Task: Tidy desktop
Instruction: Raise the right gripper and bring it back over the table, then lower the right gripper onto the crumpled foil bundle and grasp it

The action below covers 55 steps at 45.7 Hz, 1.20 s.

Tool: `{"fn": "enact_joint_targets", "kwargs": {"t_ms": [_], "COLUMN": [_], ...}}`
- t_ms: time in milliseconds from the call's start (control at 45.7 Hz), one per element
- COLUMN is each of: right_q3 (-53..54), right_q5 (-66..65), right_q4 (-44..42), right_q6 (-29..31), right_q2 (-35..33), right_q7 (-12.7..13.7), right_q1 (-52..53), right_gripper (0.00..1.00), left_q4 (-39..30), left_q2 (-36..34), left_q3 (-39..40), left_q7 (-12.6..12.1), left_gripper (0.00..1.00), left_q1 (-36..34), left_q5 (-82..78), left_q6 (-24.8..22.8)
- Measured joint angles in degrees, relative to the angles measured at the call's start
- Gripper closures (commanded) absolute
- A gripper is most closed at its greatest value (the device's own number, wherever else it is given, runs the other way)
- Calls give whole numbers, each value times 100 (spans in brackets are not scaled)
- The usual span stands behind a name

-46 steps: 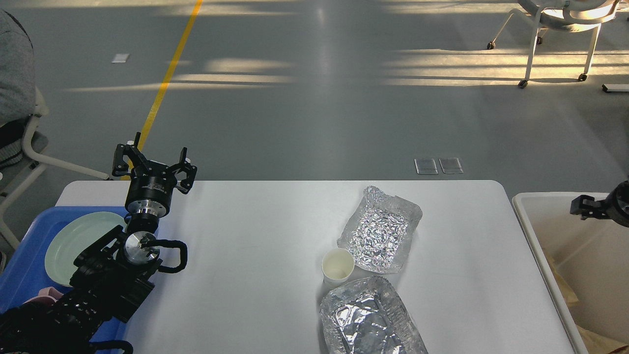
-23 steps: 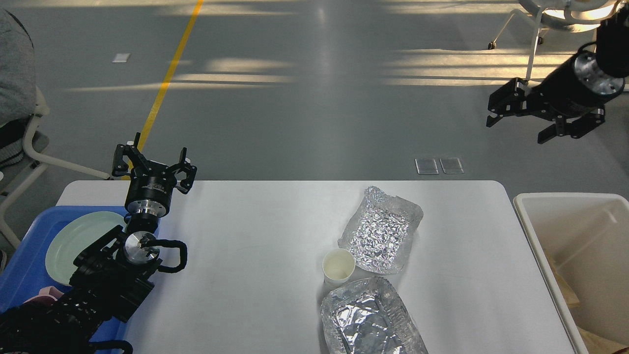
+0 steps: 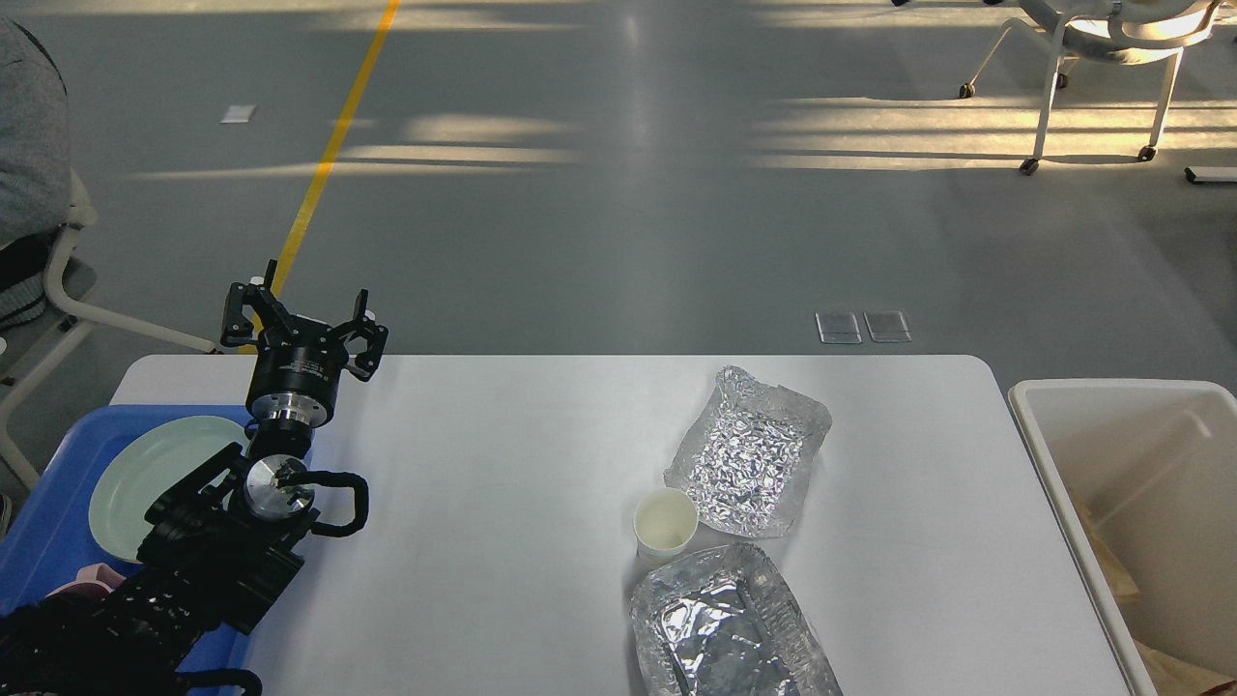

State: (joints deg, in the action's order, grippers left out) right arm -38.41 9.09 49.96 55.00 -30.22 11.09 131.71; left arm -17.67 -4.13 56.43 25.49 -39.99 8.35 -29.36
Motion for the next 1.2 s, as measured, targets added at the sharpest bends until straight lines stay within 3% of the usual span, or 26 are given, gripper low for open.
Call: {"fn": "enact_joint_targets", "kwargs": {"t_ms": [394,963,1203], "right_q3": [86,-197,-202], "right_q5": [92,-102,-962], "right_q4": [13,-47,-71], "right_q6": [0,-11,-1032], "right_q2": [66,912,1317], "right_q7": [-12,23,25], "right_q1": [96,-2574,-3755], "right_gripper": [0,0,0], "left_q4": [0,0,0], "left_q2": [0,0,0], "left_q3": [0,0,0], "left_q7": [0,0,0], "left_gripper": [0,0,0], "left_q1": [0,0,0], "left_q5": [0,0,0], "left_q6": [0,0,0]}}
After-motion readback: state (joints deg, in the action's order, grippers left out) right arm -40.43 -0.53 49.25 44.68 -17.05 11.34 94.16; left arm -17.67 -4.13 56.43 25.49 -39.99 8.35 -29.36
